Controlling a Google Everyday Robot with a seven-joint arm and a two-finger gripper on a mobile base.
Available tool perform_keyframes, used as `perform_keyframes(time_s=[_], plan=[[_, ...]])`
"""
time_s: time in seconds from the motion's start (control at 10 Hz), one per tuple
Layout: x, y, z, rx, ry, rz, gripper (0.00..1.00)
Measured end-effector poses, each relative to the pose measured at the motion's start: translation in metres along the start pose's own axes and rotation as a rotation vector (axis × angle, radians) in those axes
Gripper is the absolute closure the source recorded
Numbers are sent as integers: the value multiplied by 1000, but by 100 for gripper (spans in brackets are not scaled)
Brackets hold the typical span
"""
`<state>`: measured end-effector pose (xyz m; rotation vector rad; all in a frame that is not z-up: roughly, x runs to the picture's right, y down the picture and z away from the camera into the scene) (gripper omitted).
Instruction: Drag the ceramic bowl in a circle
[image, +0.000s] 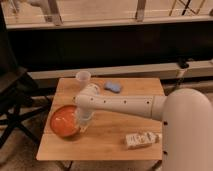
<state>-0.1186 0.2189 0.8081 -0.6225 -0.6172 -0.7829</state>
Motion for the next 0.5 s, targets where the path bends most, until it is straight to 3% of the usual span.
perform_keyframes(time_s=[0.2, 0.5], plan=[[6, 8, 0, 7, -3, 9, 100], [3, 1, 1, 8, 0, 9, 100]])
